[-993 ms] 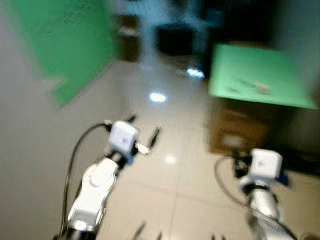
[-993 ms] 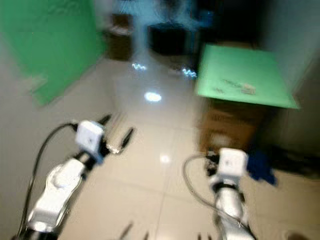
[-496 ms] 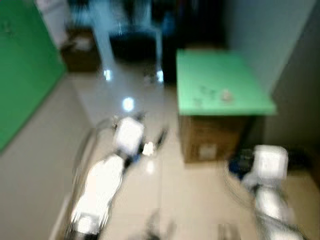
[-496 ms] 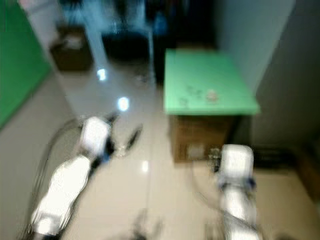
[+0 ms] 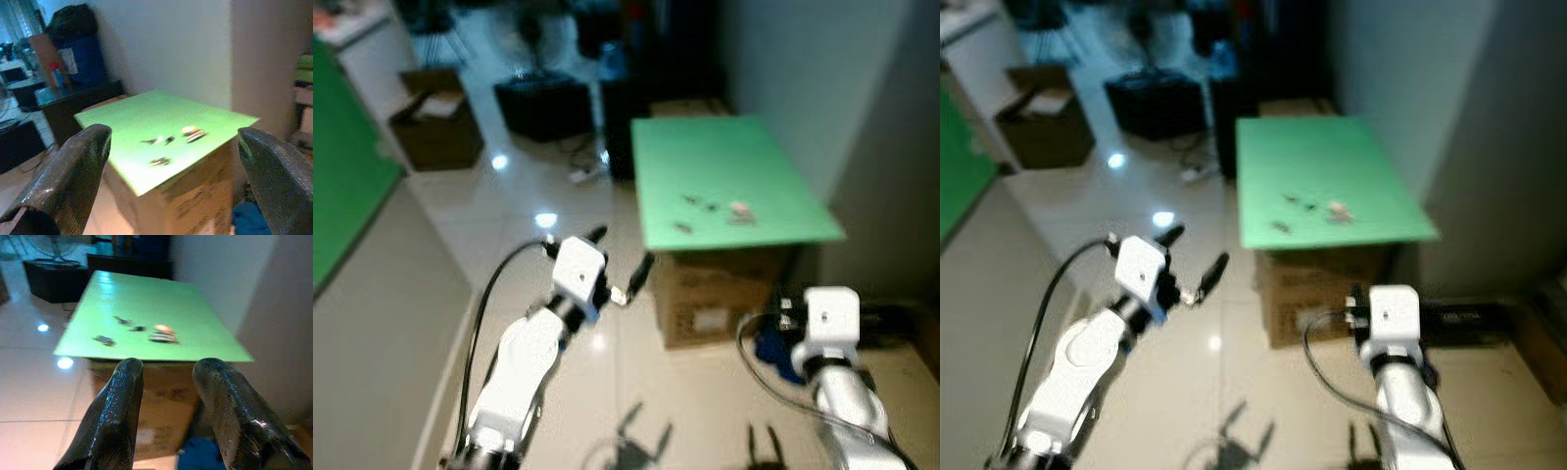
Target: Hang keys on a hook
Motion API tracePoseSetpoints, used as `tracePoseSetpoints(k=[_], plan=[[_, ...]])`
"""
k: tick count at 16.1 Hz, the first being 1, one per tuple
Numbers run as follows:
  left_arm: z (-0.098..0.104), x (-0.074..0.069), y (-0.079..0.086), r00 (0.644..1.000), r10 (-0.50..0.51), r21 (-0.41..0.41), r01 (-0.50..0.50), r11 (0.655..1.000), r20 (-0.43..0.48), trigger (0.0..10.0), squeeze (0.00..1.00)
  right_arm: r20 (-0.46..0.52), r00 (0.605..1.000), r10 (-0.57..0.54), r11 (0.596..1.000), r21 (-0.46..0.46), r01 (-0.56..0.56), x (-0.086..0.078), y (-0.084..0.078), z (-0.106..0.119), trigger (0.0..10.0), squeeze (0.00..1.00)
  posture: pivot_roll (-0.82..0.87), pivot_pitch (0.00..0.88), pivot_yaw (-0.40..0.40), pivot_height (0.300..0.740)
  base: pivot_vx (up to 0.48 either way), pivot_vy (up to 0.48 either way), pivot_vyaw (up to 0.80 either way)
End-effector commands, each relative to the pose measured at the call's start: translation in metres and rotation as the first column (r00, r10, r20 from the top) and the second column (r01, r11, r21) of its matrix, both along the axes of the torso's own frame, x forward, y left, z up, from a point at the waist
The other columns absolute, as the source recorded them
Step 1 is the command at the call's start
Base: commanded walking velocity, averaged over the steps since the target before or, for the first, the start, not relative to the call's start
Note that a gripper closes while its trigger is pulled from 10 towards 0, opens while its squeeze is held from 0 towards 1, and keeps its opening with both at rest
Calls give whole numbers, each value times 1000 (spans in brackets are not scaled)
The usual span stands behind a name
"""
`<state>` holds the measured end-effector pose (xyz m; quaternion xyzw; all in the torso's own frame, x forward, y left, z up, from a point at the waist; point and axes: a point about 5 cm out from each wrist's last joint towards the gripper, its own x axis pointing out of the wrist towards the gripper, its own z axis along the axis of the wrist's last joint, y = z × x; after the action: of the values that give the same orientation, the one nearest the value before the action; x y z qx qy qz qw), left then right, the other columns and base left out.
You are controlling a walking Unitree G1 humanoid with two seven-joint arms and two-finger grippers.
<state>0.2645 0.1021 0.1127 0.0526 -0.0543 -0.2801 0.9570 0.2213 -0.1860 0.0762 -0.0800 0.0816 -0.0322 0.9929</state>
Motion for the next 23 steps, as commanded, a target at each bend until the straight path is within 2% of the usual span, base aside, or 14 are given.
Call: tracePoseSetpoints(k=[1, 5, 7, 9, 11, 13, 16, 18, 23], plan=[[3, 3, 4, 1000, 6, 12, -6, 1000, 13, 10000, 0, 15, 1000, 13, 1000, 9, -13, 2, 2, 3, 10000, 0, -96, 0, 65, 740, 439, 0, 0], [3, 3, 5, 1000, 13, 16, -14, 1000, 12, 10000, 0, 13, 999, 48, 998, 26, -49, 4, 8, 2, 10000, 0, -91, 0, 63, 740, 438, 0, 0], [2, 3, 5, 1000, 17, 16, -17, 1000, 10, 10000, 0, -3, 997, 80, 996, -46, -80, 4, 10, 0, 10000, 0, -91, 0, 63, 740, 439, 0, 0], [2, 3, 6, 1000, 19, 15, -20, 1000, 10, 10000, 0, -15, 995, 94, 994, -59, -95, 4, 10, -1, 10000, 0, -86, 0, 58, 740, 437, 0, 0], [2, 3, 5, 1000, 20, 15, -20, 1000, 10, 10000, 0, -24, 995, 92, 994, -59, -94, 4, 9, -3, 10000, 0, -84, 0, 55, 740, 437, 0, 297], [2, 3, 5, 1000, 19, 15, -19, 1000, 10, 10000, 0, -25, 999, 46, 999, -18, -46, 4, 7, -5, 10000, 0, -84, 0, 55, 740, 439, 0, 0], [2, 2, 5, 1000, 9, 20, -9, 1000, 7, 10000, 0, -42, 996, 76, 997, -17, -77, 3, 9, -6, 10000, 0, -86, 0, 59, 740, 439, 0, 0], [1, 2, 5, 1000, 5, 22, -5, 1000, 6, 10000, 0, -73, 995, 72, 996, 52, -68, -4, 13, -14, 10000, 0, -85, 0, 65, 740, 437, 0, -800], [-1, 0, 5, 1000, -8, 32, 8, 999, -3, 10000, 0, -90, 992, 92, 995, 48, -88, -11, 17, -17, 10000, 0, -87, 0, 65, 740, 438, 0, -800]])
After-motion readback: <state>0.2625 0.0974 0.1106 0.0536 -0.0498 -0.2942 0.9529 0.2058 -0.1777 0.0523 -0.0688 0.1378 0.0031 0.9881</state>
